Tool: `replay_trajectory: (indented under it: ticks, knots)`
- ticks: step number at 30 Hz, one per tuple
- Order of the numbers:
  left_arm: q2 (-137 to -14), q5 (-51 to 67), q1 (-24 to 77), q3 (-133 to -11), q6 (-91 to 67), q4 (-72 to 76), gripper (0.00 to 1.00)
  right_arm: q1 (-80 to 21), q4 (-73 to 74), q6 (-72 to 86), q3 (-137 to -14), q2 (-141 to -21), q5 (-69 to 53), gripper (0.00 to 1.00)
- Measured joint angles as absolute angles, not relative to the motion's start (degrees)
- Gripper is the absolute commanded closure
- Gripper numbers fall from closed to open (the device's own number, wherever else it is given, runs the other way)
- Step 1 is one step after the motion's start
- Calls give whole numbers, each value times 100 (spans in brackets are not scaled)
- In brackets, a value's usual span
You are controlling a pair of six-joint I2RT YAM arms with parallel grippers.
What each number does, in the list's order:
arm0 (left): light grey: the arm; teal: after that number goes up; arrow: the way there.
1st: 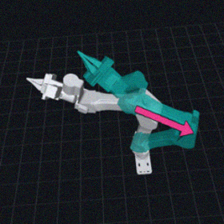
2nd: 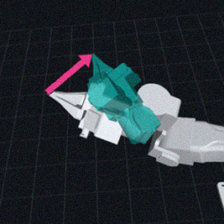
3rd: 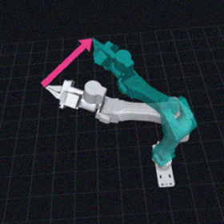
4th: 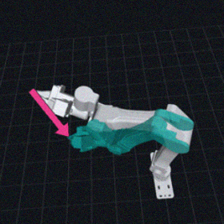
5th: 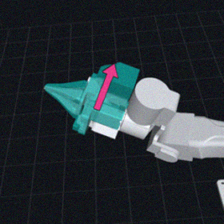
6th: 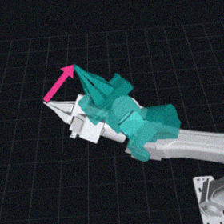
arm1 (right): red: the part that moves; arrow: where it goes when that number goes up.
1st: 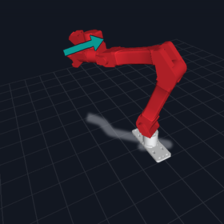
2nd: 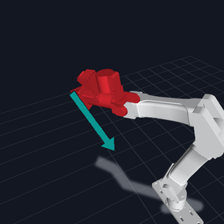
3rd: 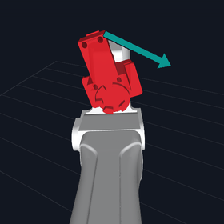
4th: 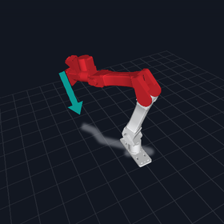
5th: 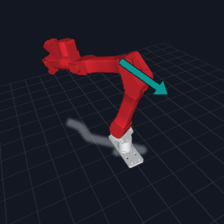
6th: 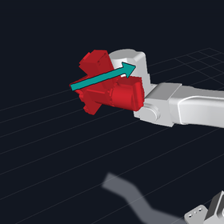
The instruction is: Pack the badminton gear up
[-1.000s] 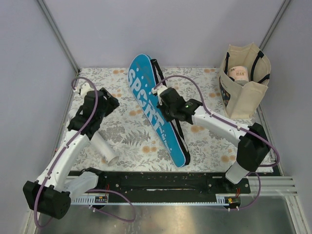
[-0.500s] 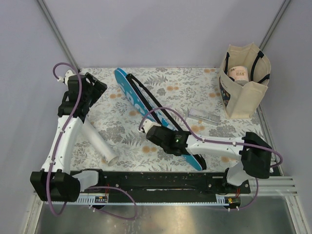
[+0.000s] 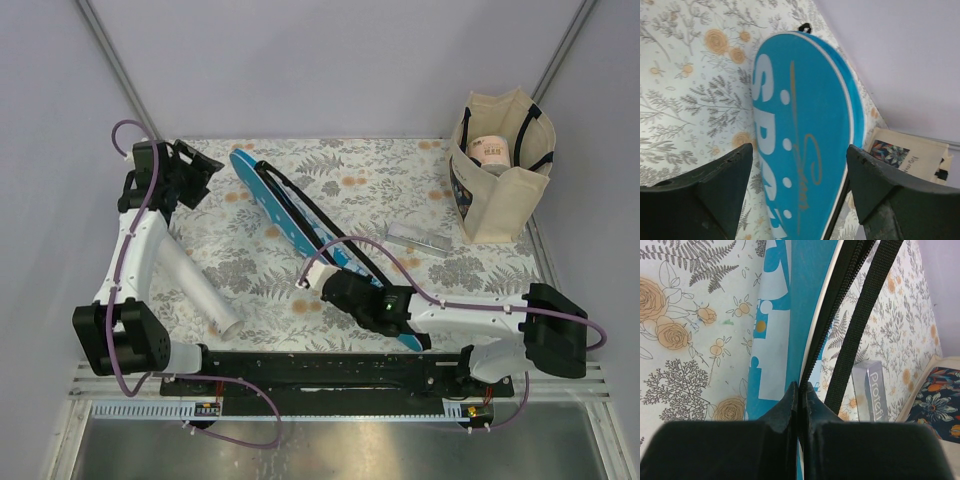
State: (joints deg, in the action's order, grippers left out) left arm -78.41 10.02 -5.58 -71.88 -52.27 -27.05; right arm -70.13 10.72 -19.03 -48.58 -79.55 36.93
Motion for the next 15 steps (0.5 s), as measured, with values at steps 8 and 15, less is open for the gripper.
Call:
replay_trajectory:
  ticks: [8, 15]
  knots:
    - [-8136, 1533, -554, -7424, -5395, -2423, 23, -7085, 648, -2298, -4442, -7671, 3520, 100]
    - [-8689, 1920, -554, -7559, -5430, -2290, 28, -7098, 368, -2512, -4139, -7446, 3297, 100]
